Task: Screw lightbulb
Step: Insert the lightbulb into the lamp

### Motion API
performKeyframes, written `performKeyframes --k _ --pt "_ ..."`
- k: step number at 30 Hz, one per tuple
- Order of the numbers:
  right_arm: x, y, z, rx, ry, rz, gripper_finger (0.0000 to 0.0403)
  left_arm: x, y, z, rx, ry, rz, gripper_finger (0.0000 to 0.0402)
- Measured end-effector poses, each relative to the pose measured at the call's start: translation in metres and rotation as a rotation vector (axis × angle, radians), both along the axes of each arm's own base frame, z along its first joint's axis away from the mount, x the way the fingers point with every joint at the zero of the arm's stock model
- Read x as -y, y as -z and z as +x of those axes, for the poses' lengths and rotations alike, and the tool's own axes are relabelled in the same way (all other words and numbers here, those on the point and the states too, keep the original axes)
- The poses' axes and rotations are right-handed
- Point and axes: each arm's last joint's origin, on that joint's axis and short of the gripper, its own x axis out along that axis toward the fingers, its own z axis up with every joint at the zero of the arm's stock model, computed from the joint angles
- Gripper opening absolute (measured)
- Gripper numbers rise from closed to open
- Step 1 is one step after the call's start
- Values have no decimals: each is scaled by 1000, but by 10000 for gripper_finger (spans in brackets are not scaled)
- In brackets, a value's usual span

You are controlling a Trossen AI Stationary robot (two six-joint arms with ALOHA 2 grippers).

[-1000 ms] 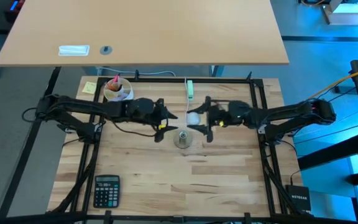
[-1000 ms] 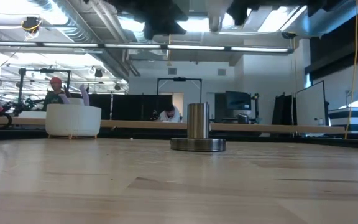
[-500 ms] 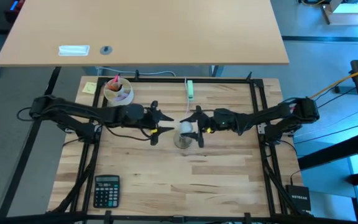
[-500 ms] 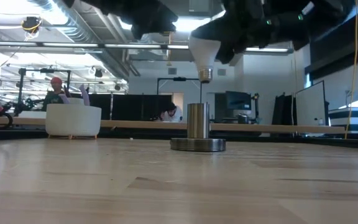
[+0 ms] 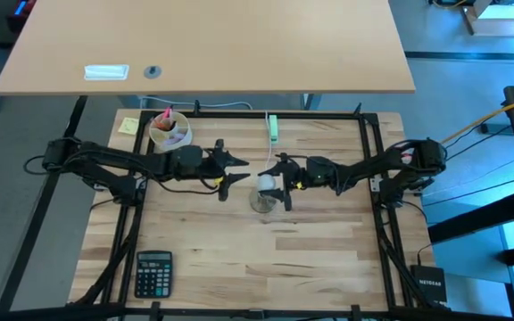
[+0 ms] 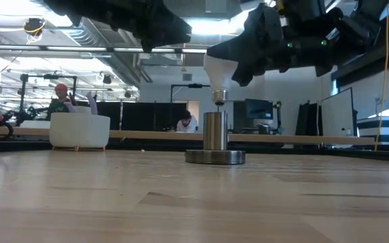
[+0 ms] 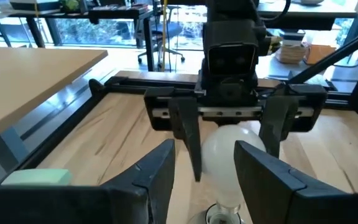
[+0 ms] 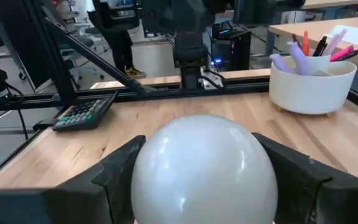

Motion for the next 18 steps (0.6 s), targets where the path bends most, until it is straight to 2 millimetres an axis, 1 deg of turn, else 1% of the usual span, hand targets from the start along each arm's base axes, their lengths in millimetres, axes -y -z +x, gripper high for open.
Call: performKeyframes --k 4,7,12,18 --pt "0 5 2 -6 1 0 264 0 0 0 0 0 4 157" --pt "2 5 4 27 6 0 264 0 0 0 0 2 10 157" --pt "2 18 6 -15 0 13 264 -1 3 2 -13 -2 10 157" --pt "2 17 7 2 -1 12 264 -2 4 3 -16 -1 16 157"
